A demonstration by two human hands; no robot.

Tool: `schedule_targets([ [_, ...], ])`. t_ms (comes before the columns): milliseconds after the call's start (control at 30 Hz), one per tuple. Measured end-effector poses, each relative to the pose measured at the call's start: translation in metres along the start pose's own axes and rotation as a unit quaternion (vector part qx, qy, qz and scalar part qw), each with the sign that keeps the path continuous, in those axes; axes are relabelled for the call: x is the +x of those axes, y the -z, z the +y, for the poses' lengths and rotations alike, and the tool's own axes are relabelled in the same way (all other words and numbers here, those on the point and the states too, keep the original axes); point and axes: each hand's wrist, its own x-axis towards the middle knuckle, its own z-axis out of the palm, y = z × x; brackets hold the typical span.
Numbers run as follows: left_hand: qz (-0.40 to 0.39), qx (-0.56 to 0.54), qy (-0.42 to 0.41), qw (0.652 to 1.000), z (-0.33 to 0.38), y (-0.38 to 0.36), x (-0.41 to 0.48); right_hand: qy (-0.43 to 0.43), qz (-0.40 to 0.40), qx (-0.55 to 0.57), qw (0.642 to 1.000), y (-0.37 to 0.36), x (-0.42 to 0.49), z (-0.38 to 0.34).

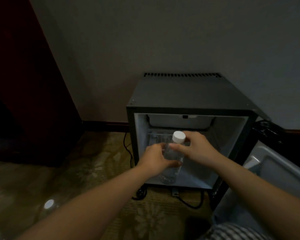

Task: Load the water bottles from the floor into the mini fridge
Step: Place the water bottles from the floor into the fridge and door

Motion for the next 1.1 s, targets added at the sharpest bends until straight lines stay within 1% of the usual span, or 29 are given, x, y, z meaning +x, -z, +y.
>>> schedule_targets([
  [167,-0.007,0.065,0.021,0.998,-0.03,-0.02,0.033,-0.024,-0.028,-0.003,0.999,-0.025,0.024,0.035],
  [300,-0.043,0.094,0.026,0.994,-0.055,-0.034,0.061,-0.045,-0.034,0.001,0.998,-0.051,0.042,0.063],
  [400,-0.08,0.075,0.041,0.993,-0.076,-0.048,0.079,-0.082,-0.034,0.009,0.996,-0.073,0.052,0.084],
  [467,-0.127,0.048,0.053,0.989,-0.09,-0.057,0.09,-0.109,-0.039,0.008,0.993,-0.088,0.057,0.097],
  [567,-0.198,0.025,0.085,0.976,-0.107,-0.068,0.105,-0.139,-0.05,0.028,0.989,-0.109,0.061,0.115],
  [633,-0.219,-0.005,0.116,0.969,-0.119,-0.076,0.113,-0.163,-0.039,0.05,0.985,-0.12,0.063,0.127],
  [733,-0.225,-0.031,0.141,0.964,-0.134,-0.091,0.122,-0.191,-0.018,0.053,0.98,-0.134,0.066,0.147],
  [933,-0.186,-0.081,0.165,0.965,-0.147,-0.11,0.13,-0.267,-0.032,-0.015,0.963,-0.157,0.092,0.165],
  [1000,-0.17,-0.095,0.169,0.966,-0.15,-0.116,0.136,-0.279,-0.023,-0.001,0.96,-0.161,0.1,0.167],
  [1100,-0.144,-0.091,0.17,0.971,-0.155,-0.12,0.144,-0.274,-0.016,0.018,0.961,-0.165,0.101,0.167],
])
